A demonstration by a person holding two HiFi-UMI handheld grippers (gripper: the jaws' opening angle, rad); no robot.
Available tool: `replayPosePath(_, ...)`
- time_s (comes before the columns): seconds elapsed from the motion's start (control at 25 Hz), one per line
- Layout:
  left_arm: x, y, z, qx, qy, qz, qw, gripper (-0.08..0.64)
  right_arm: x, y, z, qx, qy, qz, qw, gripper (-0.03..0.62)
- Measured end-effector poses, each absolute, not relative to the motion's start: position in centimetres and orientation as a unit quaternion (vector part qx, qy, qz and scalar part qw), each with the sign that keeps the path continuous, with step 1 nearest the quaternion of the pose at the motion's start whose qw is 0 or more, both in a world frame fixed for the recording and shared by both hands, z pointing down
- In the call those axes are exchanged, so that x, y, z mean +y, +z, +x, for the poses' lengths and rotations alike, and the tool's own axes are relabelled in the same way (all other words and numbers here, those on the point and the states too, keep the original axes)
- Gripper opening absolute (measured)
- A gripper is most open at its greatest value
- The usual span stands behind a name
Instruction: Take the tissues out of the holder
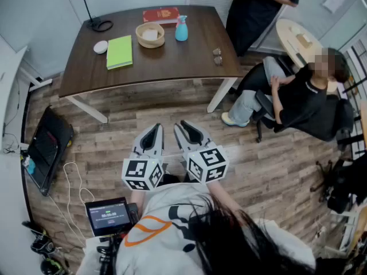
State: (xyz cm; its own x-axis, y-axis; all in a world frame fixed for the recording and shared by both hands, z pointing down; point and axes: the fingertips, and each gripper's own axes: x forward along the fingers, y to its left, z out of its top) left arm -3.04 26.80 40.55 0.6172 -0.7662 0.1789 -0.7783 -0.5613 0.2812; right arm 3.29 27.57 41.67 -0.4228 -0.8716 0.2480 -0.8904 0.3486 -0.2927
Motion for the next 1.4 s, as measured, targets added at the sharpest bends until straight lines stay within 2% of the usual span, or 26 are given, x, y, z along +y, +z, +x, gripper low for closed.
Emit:
replayPosePath(0.92,24.6,42.0,-8.5,-0.437,0.03,0.882,0.175,0.0,25.3,42.5,-1.2,-0.814,0.193,0.548,-0.001,0.092)
replayPosePath(1.4,23.6,42.9,-5.0,-0.41,0.027,0.89,0.198,0.0,24.9,42.7,2.5,-0.794,0.184,0.579,0.016,0.081)
